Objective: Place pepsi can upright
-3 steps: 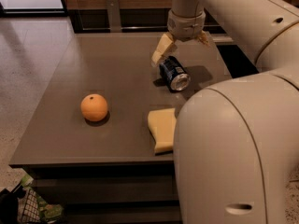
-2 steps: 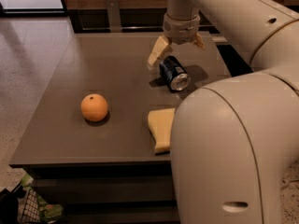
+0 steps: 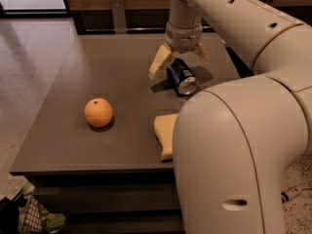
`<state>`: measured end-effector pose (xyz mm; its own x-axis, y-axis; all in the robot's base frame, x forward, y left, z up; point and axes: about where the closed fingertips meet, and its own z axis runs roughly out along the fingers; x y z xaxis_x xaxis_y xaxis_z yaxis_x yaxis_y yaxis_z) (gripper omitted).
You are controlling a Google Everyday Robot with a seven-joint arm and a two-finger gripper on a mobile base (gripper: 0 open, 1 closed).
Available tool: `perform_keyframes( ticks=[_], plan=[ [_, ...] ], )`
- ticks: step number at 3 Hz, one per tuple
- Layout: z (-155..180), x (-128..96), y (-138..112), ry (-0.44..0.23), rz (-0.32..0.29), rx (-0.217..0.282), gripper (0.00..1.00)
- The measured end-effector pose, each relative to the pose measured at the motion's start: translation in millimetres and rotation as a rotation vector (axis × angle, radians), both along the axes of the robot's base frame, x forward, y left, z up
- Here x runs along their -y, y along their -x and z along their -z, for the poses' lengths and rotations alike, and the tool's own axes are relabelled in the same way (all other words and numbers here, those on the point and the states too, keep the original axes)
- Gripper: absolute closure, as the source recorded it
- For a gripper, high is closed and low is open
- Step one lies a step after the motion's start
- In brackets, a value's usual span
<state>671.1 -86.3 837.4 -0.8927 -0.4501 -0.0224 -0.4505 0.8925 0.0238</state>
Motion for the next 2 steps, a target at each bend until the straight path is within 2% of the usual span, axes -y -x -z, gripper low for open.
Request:
perform_keyframes(
  ticks=[1, 2],
  plan=[
    [9, 6, 4, -0.008, 0.01, -0.028, 0.0],
    [14, 22, 10, -0.009, 0.052, -0.039, 0.16]
  ],
)
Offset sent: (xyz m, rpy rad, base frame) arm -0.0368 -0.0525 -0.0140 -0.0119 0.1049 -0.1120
